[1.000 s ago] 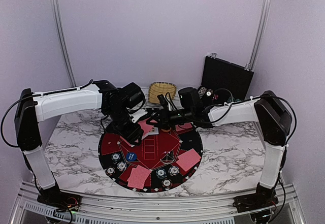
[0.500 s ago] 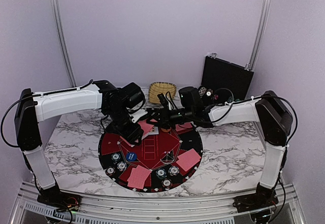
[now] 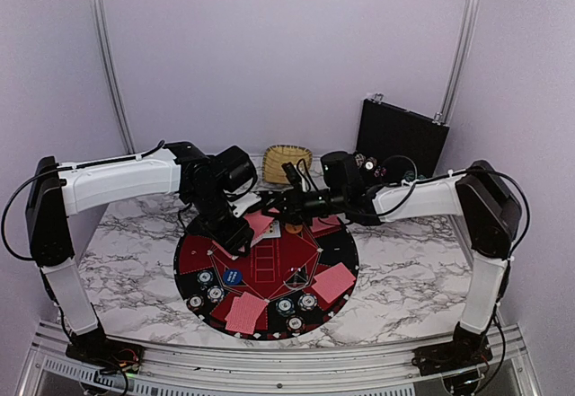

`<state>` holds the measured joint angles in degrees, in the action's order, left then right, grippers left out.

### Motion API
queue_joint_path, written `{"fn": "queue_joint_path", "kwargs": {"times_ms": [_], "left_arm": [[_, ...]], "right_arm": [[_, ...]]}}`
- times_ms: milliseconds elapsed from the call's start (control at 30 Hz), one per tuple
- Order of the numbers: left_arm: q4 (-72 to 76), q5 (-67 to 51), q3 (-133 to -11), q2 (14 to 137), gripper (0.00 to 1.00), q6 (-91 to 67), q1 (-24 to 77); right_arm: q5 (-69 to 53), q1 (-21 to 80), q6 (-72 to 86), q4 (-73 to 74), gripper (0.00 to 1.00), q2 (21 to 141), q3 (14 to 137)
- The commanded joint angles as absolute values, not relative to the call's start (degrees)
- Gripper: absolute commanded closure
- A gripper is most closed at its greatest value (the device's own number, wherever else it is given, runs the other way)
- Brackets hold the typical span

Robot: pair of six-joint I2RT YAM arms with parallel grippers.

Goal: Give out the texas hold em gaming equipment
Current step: Pick up the poker card from the face-down deck piles.

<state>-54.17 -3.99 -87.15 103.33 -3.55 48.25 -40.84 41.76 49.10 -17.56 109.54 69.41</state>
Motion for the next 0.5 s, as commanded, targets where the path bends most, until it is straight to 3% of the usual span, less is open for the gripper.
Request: {"fn": "queue_joint_path", "kwargs": {"times_ms": [0, 133, 467], "left_arm": [[-53.96, -4.39, -87.24, 102.88, 0.57, -2.79, 47.73], [-53.52, -4.77, -86.73, 102.47, 0.57, -2.81, 47.27], [-52.02, -5.80, -84.70, 101.41, 0.57, -3.21, 45.44]], "right_arm": [[-42.14, 40.90, 51.55, -21.77, 0.93, 106.84, 68.47], [-41.95, 40.48, 52.72, -22.64, 1.00, 106.04, 67.52], [-40.18, 39.12, 54.50, -23.39, 1.00, 102.06, 65.16]]}}
